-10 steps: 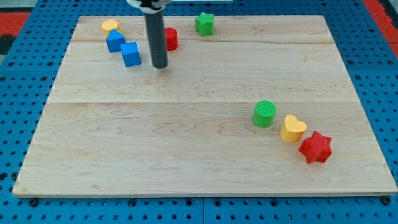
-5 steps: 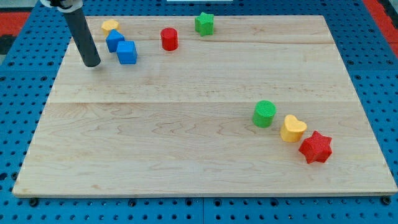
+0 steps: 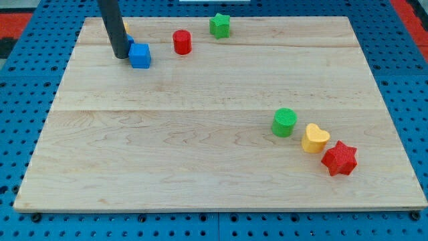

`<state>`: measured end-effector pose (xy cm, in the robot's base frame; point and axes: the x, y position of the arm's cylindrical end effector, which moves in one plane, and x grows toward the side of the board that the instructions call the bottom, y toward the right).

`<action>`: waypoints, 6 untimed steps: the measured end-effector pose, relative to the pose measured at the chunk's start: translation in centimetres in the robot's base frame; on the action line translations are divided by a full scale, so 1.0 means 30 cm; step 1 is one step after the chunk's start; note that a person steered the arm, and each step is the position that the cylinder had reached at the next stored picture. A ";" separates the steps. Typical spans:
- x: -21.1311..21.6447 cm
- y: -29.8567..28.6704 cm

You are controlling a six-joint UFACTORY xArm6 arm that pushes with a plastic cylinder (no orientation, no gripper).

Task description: Move the blue blocks bottom right to the yellow hexagon

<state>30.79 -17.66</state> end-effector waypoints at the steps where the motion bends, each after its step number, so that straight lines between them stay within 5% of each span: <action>1: 0.000 0.056; 2: 0.000 0.097; 5: -0.063 -0.241; 6: -0.104 -0.128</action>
